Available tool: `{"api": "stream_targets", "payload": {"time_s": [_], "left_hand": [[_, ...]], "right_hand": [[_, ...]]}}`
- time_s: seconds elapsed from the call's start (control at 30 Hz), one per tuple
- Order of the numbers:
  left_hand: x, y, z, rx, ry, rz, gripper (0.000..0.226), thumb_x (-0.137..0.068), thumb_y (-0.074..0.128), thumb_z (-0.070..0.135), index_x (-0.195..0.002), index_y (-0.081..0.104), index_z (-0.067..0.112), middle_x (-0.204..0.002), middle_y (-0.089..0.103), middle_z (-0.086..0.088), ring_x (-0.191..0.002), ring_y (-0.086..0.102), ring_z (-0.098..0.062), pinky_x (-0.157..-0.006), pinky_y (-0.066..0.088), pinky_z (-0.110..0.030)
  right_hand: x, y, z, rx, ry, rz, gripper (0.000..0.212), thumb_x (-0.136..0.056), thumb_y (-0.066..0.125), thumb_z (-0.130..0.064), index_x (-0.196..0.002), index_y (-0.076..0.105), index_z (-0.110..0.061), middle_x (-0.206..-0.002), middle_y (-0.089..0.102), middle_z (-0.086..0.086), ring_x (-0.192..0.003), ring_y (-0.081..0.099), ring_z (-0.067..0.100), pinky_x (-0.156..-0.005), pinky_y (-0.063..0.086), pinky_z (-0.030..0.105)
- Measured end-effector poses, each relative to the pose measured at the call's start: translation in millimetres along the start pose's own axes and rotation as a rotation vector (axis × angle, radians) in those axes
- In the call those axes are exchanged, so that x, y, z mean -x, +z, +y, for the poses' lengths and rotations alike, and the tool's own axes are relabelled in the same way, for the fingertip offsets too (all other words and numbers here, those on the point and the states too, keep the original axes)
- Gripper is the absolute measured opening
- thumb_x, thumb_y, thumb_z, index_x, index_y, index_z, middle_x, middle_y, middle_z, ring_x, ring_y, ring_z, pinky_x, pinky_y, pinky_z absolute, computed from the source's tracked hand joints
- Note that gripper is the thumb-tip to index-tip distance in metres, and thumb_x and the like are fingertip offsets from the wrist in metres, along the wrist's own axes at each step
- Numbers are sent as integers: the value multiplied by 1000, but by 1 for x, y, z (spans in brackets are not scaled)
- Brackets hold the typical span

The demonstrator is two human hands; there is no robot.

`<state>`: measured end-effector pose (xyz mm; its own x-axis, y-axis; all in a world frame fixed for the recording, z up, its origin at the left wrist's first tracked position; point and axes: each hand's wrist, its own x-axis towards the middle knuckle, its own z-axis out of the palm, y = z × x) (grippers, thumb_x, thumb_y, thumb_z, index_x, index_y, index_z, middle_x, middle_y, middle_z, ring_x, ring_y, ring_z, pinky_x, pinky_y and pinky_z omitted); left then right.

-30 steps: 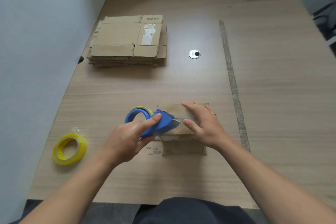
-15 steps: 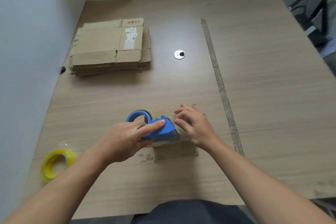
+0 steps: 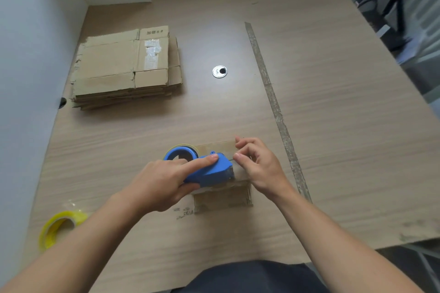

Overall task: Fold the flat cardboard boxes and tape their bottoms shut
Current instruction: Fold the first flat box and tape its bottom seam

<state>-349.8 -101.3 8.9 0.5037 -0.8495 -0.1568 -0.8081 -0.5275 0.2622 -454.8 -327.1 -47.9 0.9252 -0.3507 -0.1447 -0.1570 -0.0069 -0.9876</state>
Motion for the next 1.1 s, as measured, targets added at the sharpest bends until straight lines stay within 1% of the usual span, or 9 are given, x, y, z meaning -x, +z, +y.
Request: {"api": "stream_targets", "payload": {"time_s": [0.13, 0.23, 0.3, 0.4, 0.57, 0.67, 0.87, 1.0, 1.1], "left_hand": [[-2, 2, 0, 38, -15, -29, 88, -93, 61, 46, -132, -11, 78, -80, 50, 14, -58, 40, -16, -56, 39, -29], [-7, 0, -1, 32, -23, -59, 86, -94, 57, 48, -130, -16, 78, -86, 53, 13, -62, 43, -17, -58, 39, -29], [-10, -1, 0, 29, -28, -80, 84, -95, 54, 50, -128, -17, 79, -86, 49, 12, -63, 43, -15, -58, 34, -27], [-10, -1, -1, 32, -32, -97, 83, -95, 53, 50, -126, -18, 80, -89, 49, 12, -66, 45, -14, -60, 32, -27], [-10, 0, -3, 45, -41, -100, 83, -95, 53, 50, -127, -17, 80, -97, 54, 13, -71, 48, -15, -63, 38, -28], [-9, 1, -3, 44, -37, -96, 84, -95, 55, 49, -127, -16, 80, -99, 55, 13, -71, 49, -16, -63, 41, -30], [-10, 1, -3, 29, -46, -104, 84, -95, 54, 51, -126, -18, 81, -102, 55, 14, -75, 52, -16, -65, 42, -30], [-10, 0, -3, 31, -41, -104, 84, -95, 53, 50, -125, -19, 80, -104, 56, 14, -74, 49, -14, -64, 38, -28], [-10, 0, -3, 24, -33, -100, 84, -95, 52, 51, -125, -20, 79, -108, 56, 15, -74, 47, -13, -67, 44, -29]], "right_hand": [[5, -31, 2, -12, 57, 143, 25, -95, 61, -7, -71, 58, -12, -109, 62, 0, -112, 62, 7, -96, 49, 29], [4, -49, 7, -16, 178, 137, 20, -96, 61, -12, -76, 61, -12, -97, 68, 1, -99, 67, 21, -89, 54, 37], [2, -47, 10, -62, 280, 122, 18, -98, 58, -14, -80, 61, -14, -84, 71, -1, -92, 70, 20, -76, 54, 33], [-2, -37, 12, -131, 394, 135, 19, -98, 57, -17, -80, 57, -14, -76, 68, 2, -72, 67, 12, -58, 42, 26], [-7, -32, 10, -222, 486, 145, 24, -95, 64, -17, -74, 52, -14, -61, 56, 0, -50, 51, 11, -45, 31, 22], [-9, -33, 8, -234, 508, 148, 25, -95, 65, -15, -74, 51, -14, -54, 51, -3, -45, 45, 10, -42, 31, 21], [-14, -32, 7, -101, 605, 98, 28, -95, 65, -22, -74, 49, -16, -54, 46, -1, -40, 41, 9, -44, 27, 23], [-17, -34, 8, -58, 697, 53, 22, -94, 67, -31, -81, 60, -14, -54, 47, -4, -43, 42, 8, -45, 30, 22], [-17, -34, 11, -25, 713, 34, 26, -92, 67, -39, -88, 66, -13, -62, 50, -1, -47, 44, 9, -47, 32, 24]]}}
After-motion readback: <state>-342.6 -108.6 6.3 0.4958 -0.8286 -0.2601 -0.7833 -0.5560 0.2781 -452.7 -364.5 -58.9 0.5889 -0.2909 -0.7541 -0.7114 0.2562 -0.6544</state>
